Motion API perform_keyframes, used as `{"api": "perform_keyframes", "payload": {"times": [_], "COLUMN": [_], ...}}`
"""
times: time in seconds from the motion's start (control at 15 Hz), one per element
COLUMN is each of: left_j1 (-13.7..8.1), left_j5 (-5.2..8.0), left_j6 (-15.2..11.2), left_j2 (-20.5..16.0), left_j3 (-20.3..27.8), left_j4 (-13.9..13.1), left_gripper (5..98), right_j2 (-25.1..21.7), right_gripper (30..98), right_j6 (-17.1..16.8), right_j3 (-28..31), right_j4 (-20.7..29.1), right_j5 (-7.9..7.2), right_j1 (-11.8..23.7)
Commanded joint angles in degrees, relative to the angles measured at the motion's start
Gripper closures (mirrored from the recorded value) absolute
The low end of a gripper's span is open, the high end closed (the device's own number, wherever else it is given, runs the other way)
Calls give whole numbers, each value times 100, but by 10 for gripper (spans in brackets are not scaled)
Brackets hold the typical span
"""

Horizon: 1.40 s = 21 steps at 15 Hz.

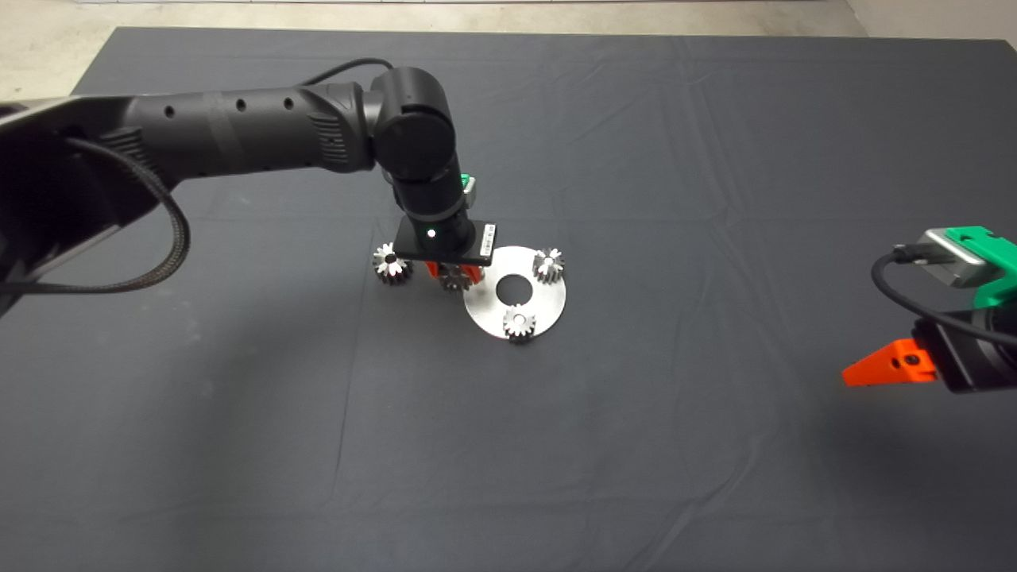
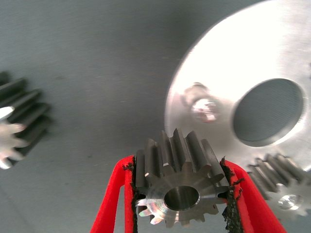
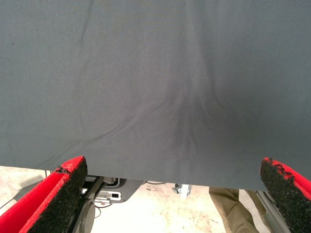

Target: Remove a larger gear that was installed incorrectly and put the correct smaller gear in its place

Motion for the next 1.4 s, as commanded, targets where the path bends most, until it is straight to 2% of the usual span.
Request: {"api": "perform_keyframes", "payload": {"times": [0.0, 0.73, 1.33], "left_j1": [-144, -276, -267], "left_j5": [1, 63, 98], "left_j6": [47, 88, 266], "left_j2": [98, 484, 537], "left_j3": [-36, -378, -466], "left_j4": [-30, -21, 5], "left_gripper": [736, 738, 738], "right_j2": [36, 79, 114], "right_gripper": [345, 345, 345], "right_j6": [23, 26, 23], "right_j3": [28, 19, 2], "right_j4": [173, 164, 164], "right_j5": [-702, -701, -718], "right_j1": [103, 103, 103]}}
